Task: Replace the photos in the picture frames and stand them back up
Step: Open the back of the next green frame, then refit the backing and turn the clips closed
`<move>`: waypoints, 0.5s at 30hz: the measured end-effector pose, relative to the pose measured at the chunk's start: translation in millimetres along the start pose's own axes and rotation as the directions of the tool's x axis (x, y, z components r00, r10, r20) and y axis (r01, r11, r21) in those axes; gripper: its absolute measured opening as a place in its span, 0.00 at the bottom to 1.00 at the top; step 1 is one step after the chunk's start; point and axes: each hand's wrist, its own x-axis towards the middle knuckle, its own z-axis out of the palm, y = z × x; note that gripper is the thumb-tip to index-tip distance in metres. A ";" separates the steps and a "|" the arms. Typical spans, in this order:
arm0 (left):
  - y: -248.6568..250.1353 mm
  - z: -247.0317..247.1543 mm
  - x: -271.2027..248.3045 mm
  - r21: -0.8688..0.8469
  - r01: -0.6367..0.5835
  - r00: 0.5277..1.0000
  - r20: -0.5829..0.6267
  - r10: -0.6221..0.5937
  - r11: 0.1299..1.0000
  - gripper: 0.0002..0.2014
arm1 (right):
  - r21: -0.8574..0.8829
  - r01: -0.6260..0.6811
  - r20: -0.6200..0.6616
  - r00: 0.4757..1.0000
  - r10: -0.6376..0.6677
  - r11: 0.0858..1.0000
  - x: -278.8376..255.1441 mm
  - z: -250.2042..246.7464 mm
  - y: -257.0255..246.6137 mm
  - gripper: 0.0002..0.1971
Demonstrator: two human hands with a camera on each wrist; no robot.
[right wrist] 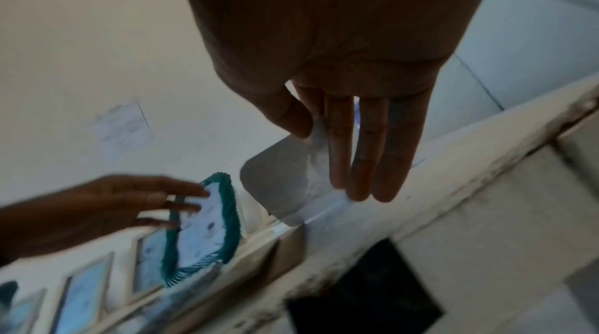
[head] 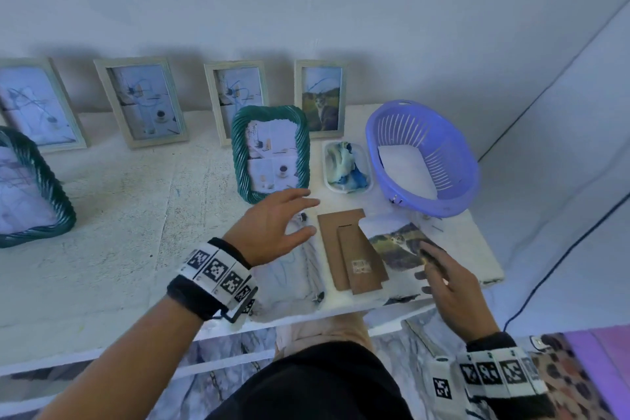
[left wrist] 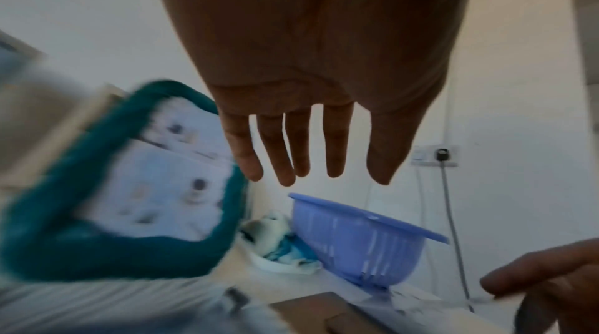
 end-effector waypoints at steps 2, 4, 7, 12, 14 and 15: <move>19.1 9.0 35.8 0.033 -0.091 0.996 0.028 0.090 0.995 0.27 | -0.110 0.015 0.025 1.000 -0.012 0.994 0.9 -6.3 9.6 0.18; 36.8 20.0 71.3 0.095 -0.129 0.989 0.080 0.121 0.987 0.26 | -0.237 0.023 0.082 0.997 -0.004 0.971 3.7 -14.0 15.1 0.19; 58.0 35.1 116.2 0.238 -0.150 0.980 0.165 0.112 0.960 0.27 | -0.402 0.040 0.169 0.985 0.031 0.915 9.1 -23.1 19.2 0.20; 73.2 50.5 152.5 0.447 -0.124 0.981 0.186 0.044 0.886 0.19 | -0.565 0.119 0.246 0.969 0.029 0.817 13.9 -29.8 19.2 0.20; 71.9 51.3 157.7 0.443 -0.106 0.988 0.149 0.043 0.890 0.16 | -0.598 0.134 0.257 0.966 0.030 0.790 18.8 -31.6 21.1 0.20; 70.7 50.0 159.3 0.414 -0.104 0.990 0.128 0.055 0.905 0.15 | -0.611 0.135 0.256 0.966 0.033 0.780 22.4 -32.0 22.4 0.20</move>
